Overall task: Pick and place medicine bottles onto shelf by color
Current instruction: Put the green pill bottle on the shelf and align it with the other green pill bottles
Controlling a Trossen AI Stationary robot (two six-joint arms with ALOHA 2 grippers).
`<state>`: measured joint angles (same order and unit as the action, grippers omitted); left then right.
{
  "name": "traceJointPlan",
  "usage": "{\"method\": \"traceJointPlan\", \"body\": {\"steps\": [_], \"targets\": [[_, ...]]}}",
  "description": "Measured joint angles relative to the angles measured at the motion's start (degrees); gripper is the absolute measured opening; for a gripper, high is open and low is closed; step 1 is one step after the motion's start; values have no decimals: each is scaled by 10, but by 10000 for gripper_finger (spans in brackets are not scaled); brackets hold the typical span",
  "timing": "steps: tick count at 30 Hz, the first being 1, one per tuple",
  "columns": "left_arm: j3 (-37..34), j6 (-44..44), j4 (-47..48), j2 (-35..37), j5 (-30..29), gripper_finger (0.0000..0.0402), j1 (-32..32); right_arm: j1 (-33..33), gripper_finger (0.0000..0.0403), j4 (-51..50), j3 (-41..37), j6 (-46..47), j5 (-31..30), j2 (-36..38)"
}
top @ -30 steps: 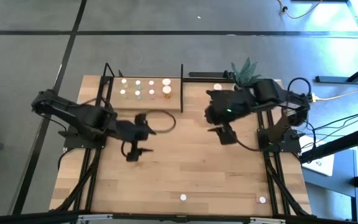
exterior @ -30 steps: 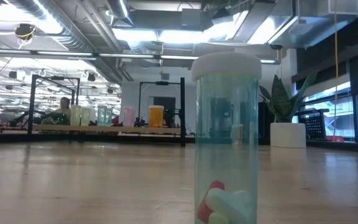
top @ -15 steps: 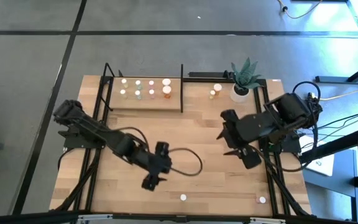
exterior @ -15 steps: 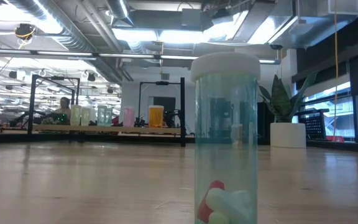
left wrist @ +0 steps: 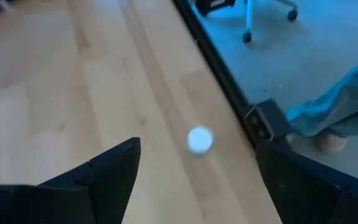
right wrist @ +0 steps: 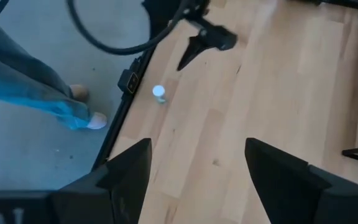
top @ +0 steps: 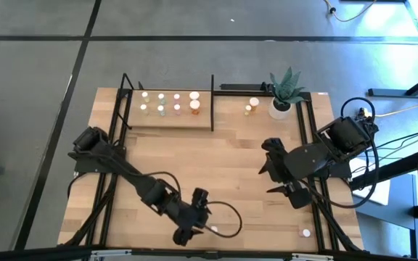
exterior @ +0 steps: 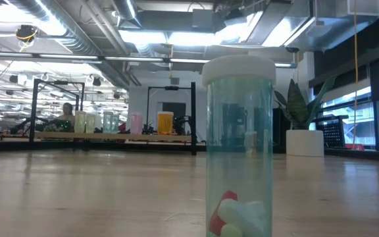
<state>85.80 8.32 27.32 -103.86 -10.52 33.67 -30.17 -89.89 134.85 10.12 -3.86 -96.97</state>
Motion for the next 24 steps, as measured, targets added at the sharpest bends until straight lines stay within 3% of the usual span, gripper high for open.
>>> {"method": "traceJointPlan", "body": {"steps": [14,24], "targets": [[0,1,-98,-96,-21,312,15,0,259,0,0,1,0,0],[0,7,-101,-117,-20,312,16,0,259,0,0,0,0,0]]}}
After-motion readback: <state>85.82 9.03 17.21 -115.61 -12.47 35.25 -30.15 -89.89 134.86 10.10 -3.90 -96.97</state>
